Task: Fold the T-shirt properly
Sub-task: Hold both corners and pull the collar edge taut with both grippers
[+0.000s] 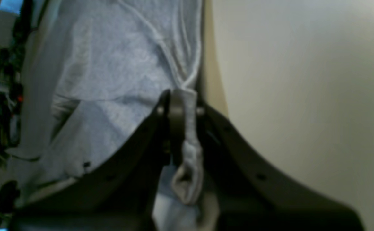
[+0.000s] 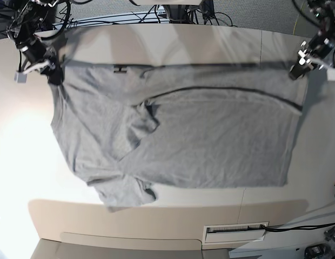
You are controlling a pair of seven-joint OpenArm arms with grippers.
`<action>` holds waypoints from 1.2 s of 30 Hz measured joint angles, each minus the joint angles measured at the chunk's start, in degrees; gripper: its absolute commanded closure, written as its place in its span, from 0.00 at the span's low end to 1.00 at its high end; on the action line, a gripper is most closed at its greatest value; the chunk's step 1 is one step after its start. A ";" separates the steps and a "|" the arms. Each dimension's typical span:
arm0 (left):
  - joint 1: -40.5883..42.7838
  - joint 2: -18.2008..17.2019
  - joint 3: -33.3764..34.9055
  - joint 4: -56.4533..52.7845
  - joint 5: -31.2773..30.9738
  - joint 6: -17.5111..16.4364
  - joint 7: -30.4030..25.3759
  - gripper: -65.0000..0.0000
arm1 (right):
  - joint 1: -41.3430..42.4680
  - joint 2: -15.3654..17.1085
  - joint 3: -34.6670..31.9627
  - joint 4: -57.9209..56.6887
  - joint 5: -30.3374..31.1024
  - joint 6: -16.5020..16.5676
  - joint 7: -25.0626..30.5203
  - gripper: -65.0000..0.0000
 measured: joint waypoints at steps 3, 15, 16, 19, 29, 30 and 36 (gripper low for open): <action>4.11 -0.70 -1.92 -0.09 -0.83 0.02 0.17 1.00 | -3.82 -0.26 -0.15 2.97 1.57 -0.44 -0.59 1.00; 9.07 -1.18 -1.95 -0.07 -3.65 0.02 1.84 1.00 | -18.05 -0.87 -0.24 15.80 -0.17 -1.57 -2.08 1.00; 9.22 -1.16 -1.95 -0.07 -3.98 0.02 1.86 1.00 | -18.14 -0.90 -0.24 15.80 -0.20 -1.57 -2.05 1.00; 9.22 -1.16 -1.95 -0.07 -4.50 0.02 2.34 1.00 | -17.97 -0.87 -0.22 15.80 -0.20 -1.57 -2.05 1.00; 9.22 -1.16 -1.95 -0.07 -4.66 0.02 2.71 1.00 | -17.53 -0.90 -0.24 15.80 -0.26 -1.60 -2.08 1.00; 9.22 -1.16 -1.95 -0.07 -4.66 0.02 2.69 1.00 | -17.53 -0.92 -0.24 15.80 -0.26 -1.60 -2.08 1.00; 9.22 -1.16 -1.95 -0.07 -4.72 -0.44 2.49 0.45 | -17.51 -0.90 -0.22 16.02 0.44 -1.40 -2.45 0.60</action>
